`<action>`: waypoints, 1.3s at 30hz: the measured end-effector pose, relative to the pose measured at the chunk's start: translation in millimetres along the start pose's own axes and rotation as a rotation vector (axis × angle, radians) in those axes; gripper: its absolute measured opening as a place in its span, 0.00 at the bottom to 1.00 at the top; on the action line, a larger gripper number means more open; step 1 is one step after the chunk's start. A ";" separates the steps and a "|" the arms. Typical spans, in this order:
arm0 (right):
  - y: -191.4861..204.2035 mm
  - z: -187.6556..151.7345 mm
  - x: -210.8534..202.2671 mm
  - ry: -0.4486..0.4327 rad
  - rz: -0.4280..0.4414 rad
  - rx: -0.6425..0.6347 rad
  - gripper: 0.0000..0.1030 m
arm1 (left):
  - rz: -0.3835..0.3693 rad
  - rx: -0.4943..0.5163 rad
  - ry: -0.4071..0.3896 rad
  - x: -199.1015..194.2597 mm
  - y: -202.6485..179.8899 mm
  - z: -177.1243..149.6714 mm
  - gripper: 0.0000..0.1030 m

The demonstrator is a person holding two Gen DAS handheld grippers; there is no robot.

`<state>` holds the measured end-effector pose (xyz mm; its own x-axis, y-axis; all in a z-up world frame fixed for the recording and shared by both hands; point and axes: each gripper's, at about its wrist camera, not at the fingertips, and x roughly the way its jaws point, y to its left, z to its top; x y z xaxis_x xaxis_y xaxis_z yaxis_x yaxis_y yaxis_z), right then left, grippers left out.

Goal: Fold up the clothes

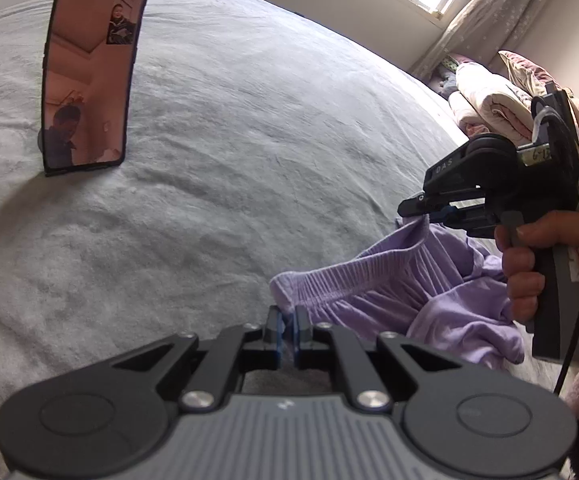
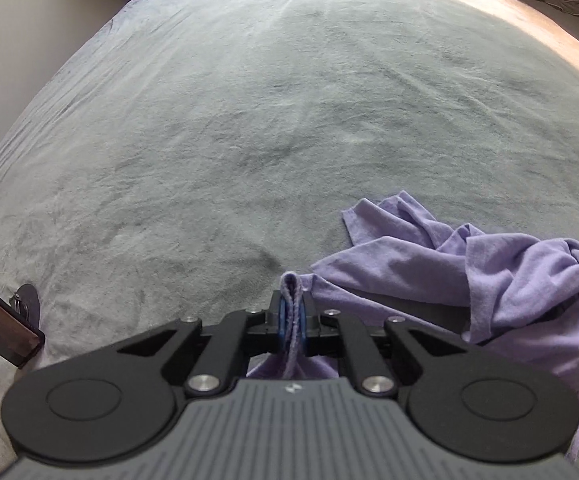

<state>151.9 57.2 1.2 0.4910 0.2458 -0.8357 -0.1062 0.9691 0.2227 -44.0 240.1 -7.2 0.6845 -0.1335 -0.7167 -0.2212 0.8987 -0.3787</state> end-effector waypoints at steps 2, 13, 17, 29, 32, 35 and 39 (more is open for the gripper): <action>9.6 3.8 4.3 -0.021 0.034 -0.003 0.08 | 0.045 -0.013 -0.035 0.3 2.5 3.8 0.04; 54.8 38.7 25.7 -0.134 0.140 -0.059 0.08 | 0.163 -0.123 -0.136 18.3 18.1 30.4 0.04; 66.1 50.0 37.8 -0.155 0.155 -0.076 0.08 | 0.189 -0.139 -0.170 28.0 22.5 39.4 0.05; 74.0 52.2 71.0 -0.121 0.184 -0.095 0.11 | 0.266 -0.171 -0.147 45.6 31.8 51.1 0.07; 64.8 54.7 66.6 -0.096 0.201 -0.068 0.17 | 0.253 -0.171 -0.144 40.9 31.7 54.2 0.24; 52.7 57.2 50.2 -0.117 0.189 -0.060 0.48 | 0.243 -0.145 -0.165 35.6 27.9 56.0 0.45; 33.0 60.2 25.4 -0.141 0.141 -0.104 0.48 | 0.224 -0.123 -0.176 31.4 21.9 57.4 0.47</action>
<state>212.9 94.1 17.5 0.5804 0.3809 -0.7198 -0.2677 0.9240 0.2732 12.5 279.6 -4.5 0.7166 0.1457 -0.6821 -0.4550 0.8389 -0.2988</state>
